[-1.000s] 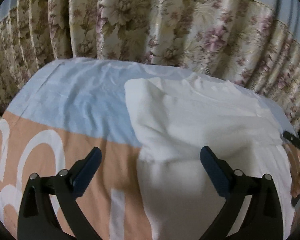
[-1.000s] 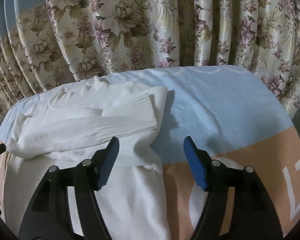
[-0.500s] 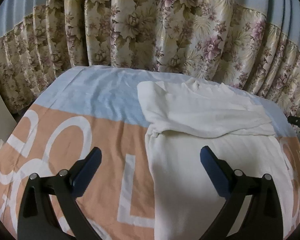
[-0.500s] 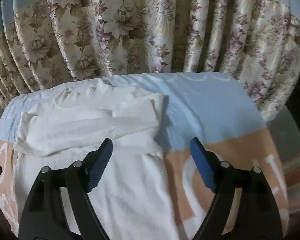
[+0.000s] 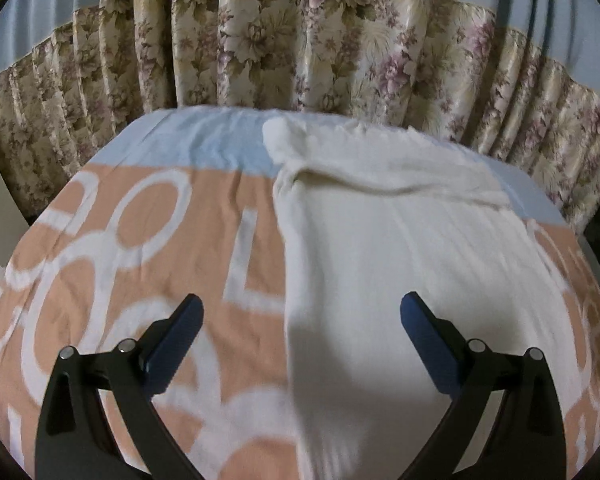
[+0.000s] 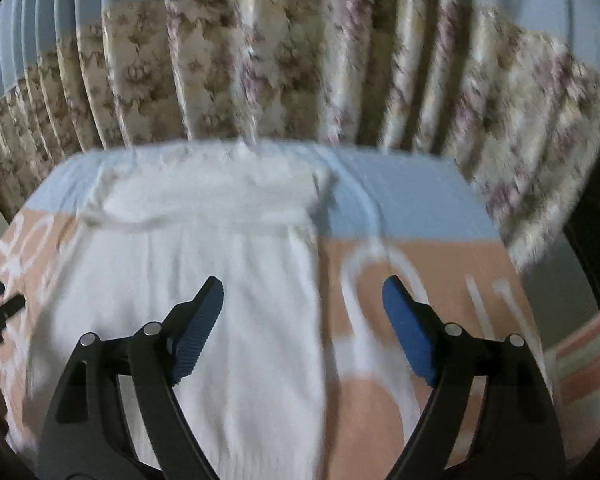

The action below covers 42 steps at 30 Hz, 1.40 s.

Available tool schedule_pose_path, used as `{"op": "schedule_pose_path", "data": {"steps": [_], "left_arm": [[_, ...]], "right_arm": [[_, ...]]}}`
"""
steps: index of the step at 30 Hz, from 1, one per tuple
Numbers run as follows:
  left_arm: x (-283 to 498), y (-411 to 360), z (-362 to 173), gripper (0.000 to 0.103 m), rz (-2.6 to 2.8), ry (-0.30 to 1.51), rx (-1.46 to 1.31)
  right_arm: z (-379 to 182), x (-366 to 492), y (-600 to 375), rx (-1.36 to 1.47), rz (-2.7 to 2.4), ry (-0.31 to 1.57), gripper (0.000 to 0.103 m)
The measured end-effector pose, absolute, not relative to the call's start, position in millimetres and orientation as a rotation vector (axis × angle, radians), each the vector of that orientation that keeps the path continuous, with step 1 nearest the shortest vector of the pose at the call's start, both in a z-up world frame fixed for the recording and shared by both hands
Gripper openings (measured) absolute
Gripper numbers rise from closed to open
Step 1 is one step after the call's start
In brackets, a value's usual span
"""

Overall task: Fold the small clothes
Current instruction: 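Lift both tools and move them to the ribbed hem of the sweater, then close both tools on the ribbed hem edge side by side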

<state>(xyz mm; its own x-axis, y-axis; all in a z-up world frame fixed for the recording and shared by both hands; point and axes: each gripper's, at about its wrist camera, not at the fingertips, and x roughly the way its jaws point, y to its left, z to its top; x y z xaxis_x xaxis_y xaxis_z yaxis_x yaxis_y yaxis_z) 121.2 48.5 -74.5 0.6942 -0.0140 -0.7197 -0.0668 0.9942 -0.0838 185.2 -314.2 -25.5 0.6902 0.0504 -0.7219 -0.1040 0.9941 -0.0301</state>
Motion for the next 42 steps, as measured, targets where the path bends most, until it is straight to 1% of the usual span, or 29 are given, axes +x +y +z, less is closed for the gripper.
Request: {"op": "schedule_pose_path", "data": {"steps": [6, 12, 14, 22, 26, 33, 36, 38, 39, 40, 41, 42], "left_arm": [[76.2, 53.2, -92.6, 0.099, 0.055, 0.84, -0.112], [39.9, 48.3, -106.4, 0.099, 0.085, 0.835, -0.121], [34.4, 47.2, -110.5, 0.099, 0.086, 0.839, -0.135], [30.5, 43.5, -120.9, 0.099, 0.077, 0.856, -0.13], [29.5, 36.8, -121.5, 0.099, 0.066, 0.858, -0.097], [33.2, 33.0, -125.4, 0.099, 0.047, 0.887, -0.086], [35.4, 29.6, -129.4, 0.099, 0.022, 0.923, -0.086], [34.2, 25.5, -128.5, 0.099, 0.026, 0.922, -0.071], [33.8, 25.0, -128.9, 0.099, 0.026, 0.926, -0.074], [33.4, 24.9, -129.2, 0.099, 0.029, 0.929, -0.084], [32.9, 24.7, -129.6, 0.099, 0.031, 0.931, -0.091], [32.6, 24.2, -129.7, 0.099, 0.03, 0.933, -0.094]], "right_arm": [[-63.9, 114.2, -337.6, -0.031, 0.094, 0.85, 0.084], [-92.6, 74.5, -327.0, -0.109, 0.089, 0.861, 0.084], [-99.7, 68.4, -326.8, -0.094, 0.08, 0.866, 0.083], [-122.1, 73.4, -325.9, -0.086, 0.068, 0.935, 0.083], [-126.0, 71.7, -321.9, -0.103, 0.054, 0.94, 0.084], [-128.4, 75.5, -329.7, -0.016, 0.064, 0.982, 0.086], [-128.2, 74.3, -328.6, -0.018, 0.059, 0.977, 0.084], [-127.3, 72.0, -326.5, -0.019, 0.064, 0.968, 0.078], [-126.7, 70.7, -325.6, -0.02, 0.073, 0.965, 0.068], [-125.3, 68.7, -322.9, -0.017, 0.09, 0.958, 0.051], [-124.2, 67.1, -320.0, -0.012, 0.107, 0.952, 0.043], [-123.6, 65.4, -316.4, -0.01, 0.12, 0.949, 0.025]]}}
